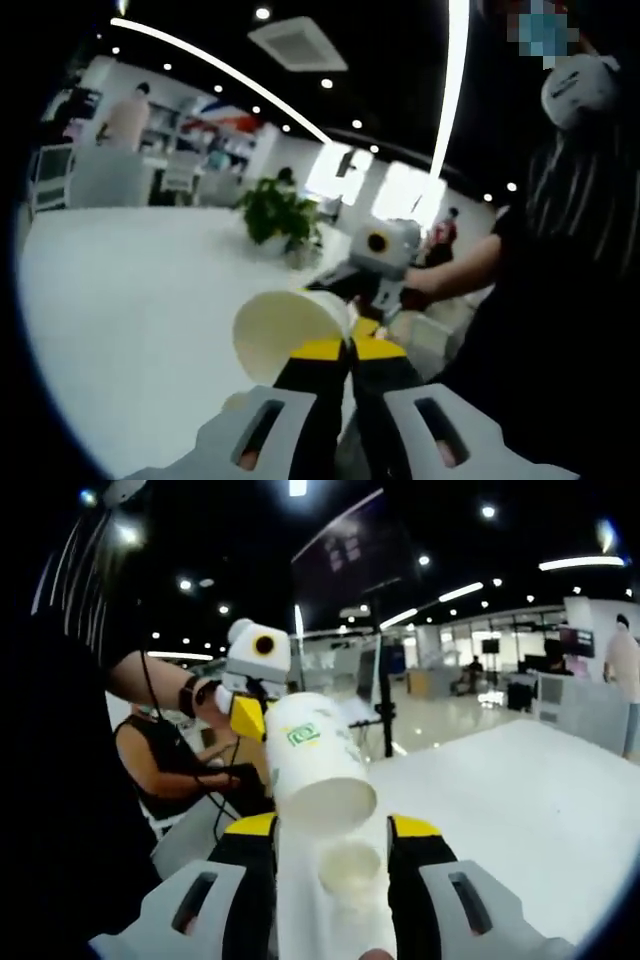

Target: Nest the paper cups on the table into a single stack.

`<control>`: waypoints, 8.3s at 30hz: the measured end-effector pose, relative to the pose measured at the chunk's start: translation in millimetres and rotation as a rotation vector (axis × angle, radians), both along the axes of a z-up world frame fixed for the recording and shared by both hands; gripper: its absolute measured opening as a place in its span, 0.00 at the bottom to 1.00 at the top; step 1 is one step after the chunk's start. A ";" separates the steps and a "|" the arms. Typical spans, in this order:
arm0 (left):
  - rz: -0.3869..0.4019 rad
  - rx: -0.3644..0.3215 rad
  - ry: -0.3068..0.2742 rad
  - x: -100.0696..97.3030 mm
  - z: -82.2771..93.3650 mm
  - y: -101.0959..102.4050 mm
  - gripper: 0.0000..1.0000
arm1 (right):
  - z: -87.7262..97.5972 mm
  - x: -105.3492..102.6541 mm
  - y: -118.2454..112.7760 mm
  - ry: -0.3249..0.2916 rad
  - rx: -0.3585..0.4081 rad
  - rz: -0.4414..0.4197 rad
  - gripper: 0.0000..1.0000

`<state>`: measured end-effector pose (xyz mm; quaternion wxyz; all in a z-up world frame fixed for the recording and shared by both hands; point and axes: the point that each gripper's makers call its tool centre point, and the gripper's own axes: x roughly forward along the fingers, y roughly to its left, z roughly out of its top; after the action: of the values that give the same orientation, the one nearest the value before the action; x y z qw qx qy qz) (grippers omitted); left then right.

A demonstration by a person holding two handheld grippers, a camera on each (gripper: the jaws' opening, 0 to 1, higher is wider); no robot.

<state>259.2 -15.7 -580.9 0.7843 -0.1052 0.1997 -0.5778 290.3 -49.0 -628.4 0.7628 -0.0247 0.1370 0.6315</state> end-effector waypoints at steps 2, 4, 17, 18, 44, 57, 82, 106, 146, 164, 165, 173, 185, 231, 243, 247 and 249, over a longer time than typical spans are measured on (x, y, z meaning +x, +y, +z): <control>-0.008 0.012 0.003 -0.4 -1.4 -1.5 0.00 | 1.0 -0.1 -1.0 0.000 0.017 -0.008 0.50; -0.021 0.034 0.004 -0.9 -5.7 -1.4 0.00 | -1.3 -1.8 -2.2 -0.004 0.015 -0.012 0.53; -0.065 0.173 -0.054 5.9 -11.4 1.5 0.00 | -20.2 -9.0 -14.6 -0.019 -0.036 -0.034 0.75; -0.073 0.188 -0.055 5.2 -12.2 1.3 0.00 | -21.1 -7.9 -15.8 -0.021 -0.038 -0.043 0.78; -0.269 0.653 -0.213 6.4 -52.8 12.1 0.00 | -39.4 -9.5 -34.9 -0.005 -0.056 -0.168 1.00; -0.384 0.807 -0.304 4.9 -79.5 12.3 0.00 | -44.9 -7.0 -41.6 0.018 -0.038 -0.194 1.00; -0.475 0.966 -0.385 9.1 -119.6 19.5 0.00 | -52.7 -10.8 -47.6 0.054 -0.032 -0.226 0.98; -0.543 1.036 -0.395 10.3 -135.7 12.1 0.01 | -54.5 -10.2 -51.8 0.071 -0.029 -0.244 0.97; -0.539 1.039 -0.369 9.7 -155.1 11.7 0.05 | -57.5 -10.3 -55.7 0.104 -0.023 -0.265 0.95; -0.397 0.942 -0.330 4.5 -136.9 18.3 0.18 | -56.4 -11.3 -46.2 0.096 -0.044 -0.241 0.95; -0.386 0.924 -0.324 3.7 -135.4 16.9 0.21 | -56.7 -11.5 -45.8 0.096 -0.044 -0.240 0.95; -0.293 0.868 -0.279 3.2 -134.0 22.7 0.31 | -58.9 -13.5 -42.9 0.090 -0.058 -0.231 0.97; -0.195 0.831 -0.256 4.7 -131.0 33.7 0.41 | -64.2 -16.4 -42.2 0.095 -0.094 -0.221 1.00; 0.042 0.636 -0.077 12.2 -167.0 52.2 0.95 | -131.2 -16.6 -24.5 0.068 -0.266 -0.110 0.99; 0.050 0.536 -0.009 24.1 -190.3 40.4 0.92 | -195.7 12.1 -9.5 0.093 -0.323 -0.129 0.92; 0.045 0.507 -0.003 28.7 -194.2 39.5 0.90 | -206.7 16.3 0.1 0.098 -0.309 -0.133 0.89; 0.050 0.488 0.012 31.3 -197.6 38.0 0.90 | -214.3 17.9 4.8 0.103 -0.307 -0.138 0.89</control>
<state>290.5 22.3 -778.4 0.7993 0.0790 0.3355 -0.4923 308.2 -44.2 -842.7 0.7836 -0.0991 0.2719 0.5497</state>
